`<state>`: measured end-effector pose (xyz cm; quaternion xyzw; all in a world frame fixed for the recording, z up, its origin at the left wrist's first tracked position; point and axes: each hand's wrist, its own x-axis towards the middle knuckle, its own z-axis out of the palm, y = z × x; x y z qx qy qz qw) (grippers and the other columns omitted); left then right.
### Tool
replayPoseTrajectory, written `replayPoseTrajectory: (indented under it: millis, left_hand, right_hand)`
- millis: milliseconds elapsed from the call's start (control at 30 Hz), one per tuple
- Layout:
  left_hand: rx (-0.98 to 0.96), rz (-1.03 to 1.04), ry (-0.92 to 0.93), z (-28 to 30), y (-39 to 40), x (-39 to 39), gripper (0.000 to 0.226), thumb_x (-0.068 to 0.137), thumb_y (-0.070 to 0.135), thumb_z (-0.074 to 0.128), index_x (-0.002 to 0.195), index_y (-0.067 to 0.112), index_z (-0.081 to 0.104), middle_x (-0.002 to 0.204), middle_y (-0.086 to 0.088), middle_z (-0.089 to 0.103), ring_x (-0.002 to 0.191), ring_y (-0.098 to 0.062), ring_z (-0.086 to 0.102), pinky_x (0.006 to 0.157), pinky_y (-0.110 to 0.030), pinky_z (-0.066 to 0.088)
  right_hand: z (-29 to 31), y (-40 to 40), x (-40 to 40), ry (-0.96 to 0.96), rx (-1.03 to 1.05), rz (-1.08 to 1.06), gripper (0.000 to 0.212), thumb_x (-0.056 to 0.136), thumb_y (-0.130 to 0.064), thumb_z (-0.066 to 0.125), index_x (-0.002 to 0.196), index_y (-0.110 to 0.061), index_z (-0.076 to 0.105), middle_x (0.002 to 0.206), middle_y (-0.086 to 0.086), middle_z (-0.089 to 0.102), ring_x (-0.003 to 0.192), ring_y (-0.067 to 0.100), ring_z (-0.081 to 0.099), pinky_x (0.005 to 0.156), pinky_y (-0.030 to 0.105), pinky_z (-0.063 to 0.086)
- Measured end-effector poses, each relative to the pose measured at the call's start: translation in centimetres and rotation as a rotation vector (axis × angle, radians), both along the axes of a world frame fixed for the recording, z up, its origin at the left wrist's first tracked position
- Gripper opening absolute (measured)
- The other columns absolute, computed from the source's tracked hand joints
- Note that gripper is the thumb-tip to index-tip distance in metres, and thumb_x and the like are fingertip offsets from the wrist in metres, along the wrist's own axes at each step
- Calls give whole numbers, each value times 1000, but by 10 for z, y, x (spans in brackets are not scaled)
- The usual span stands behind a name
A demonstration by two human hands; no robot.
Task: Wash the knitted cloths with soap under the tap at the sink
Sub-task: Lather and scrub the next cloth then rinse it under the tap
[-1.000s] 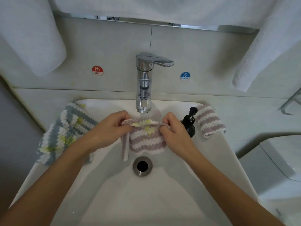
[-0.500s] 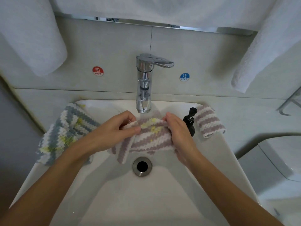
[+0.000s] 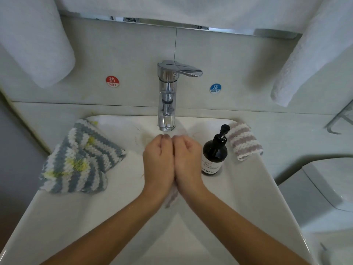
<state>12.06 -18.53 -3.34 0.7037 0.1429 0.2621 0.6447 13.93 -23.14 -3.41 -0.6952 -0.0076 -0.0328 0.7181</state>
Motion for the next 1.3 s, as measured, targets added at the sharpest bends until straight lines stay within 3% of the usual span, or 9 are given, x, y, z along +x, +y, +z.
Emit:
replayPoseTrajectory:
  millis: [200, 333, 467, 633, 767, 900, 1033, 1133, 1300]
  left_hand:
    - [-78, 18, 3, -4, 10, 7, 40, 100, 8, 41, 61, 13, 37, 48, 9, 38, 45, 0, 36, 44, -16, 32]
    - [-21, 9, 24, -6, -7, -5, 37, 100, 11, 43, 63, 8, 49, 53, 4, 47, 50, -3, 45, 48, -15, 37]
    - [-117, 34, 52, -6, 6, 11, 39, 101, 12, 43, 62, 10, 41, 49, 5, 40, 46, -5, 38, 46, -18, 34]
    - [-76, 6, 16, -5, -6, -1, 37, 100, 13, 44, 67, 1, 51, 54, 0, 49, 53, -8, 49, 49, -17, 40]
    - [-164, 3, 36, -4, 6, 13, 38, 101, 12, 43, 63, 10, 40, 53, -1, 38, 50, -11, 39, 48, -22, 34]
    - [-125, -16, 31, -6, -12, -7, 39, 101, 13, 41, 63, 2, 46, 54, -1, 47, 54, -11, 48, 52, -25, 41]
    - [-170, -19, 42, -4, -3, 7, 43, 102, 18, 42, 60, 11, 42, 48, 5, 44, 51, -11, 46, 51, -28, 38]
    - [-116, -14, 18, -5, -9, -2, 45, 103, 17, 42, 58, 14, 40, 46, 8, 44, 51, -8, 46, 51, -24, 38]
    - [-101, 13, 43, -1, 0, 9, 44, 102, 15, 41, 59, 13, 38, 46, 7, 39, 43, -3, 38, 44, -18, 32]
  right_hand:
    - [-11, 5, -12, 53, -7, 56, 39, 95, -17, 51, 57, -9, 46, 55, 2, 41, 58, 14, 39, 55, 29, 33]
    - [-14, 1, 10, 117, -15, 94, 29, 88, -23, 49, 60, -17, 44, 56, -1, 41, 61, 19, 40, 58, 37, 36]
    - [-17, 2, -7, 115, -7, 92, 33, 94, -14, 49, 64, 0, 51, 57, 2, 49, 60, 14, 47, 57, 31, 39]
    - [-8, 2, 8, 126, 22, 56, 45, 98, -21, 49, 54, -17, 43, 49, -7, 41, 56, 14, 43, 57, 30, 37]
    - [-6, 3, -12, 89, 7, 49, 39, 96, -16, 51, 57, -16, 45, 52, -2, 39, 54, 11, 38, 53, 26, 32]
    - [1, -1, 9, 120, 4, -9, 46, 97, -19, 50, 55, -19, 31, 52, 0, 29, 58, 17, 31, 55, 34, 28]
    - [-4, -4, -7, 81, -5, 14, 43, 96, -19, 50, 54, -18, 41, 51, 0, 38, 55, 15, 39, 54, 31, 32]
    - [-10, -1, 2, 111, -18, 61, 37, 92, -24, 51, 58, -18, 40, 56, 4, 33, 58, 20, 34, 55, 39, 31]
    - [-13, 0, -4, 62, -28, -2, 39, 97, -19, 46, 62, -3, 41, 57, 5, 41, 57, 16, 41, 53, 33, 35]
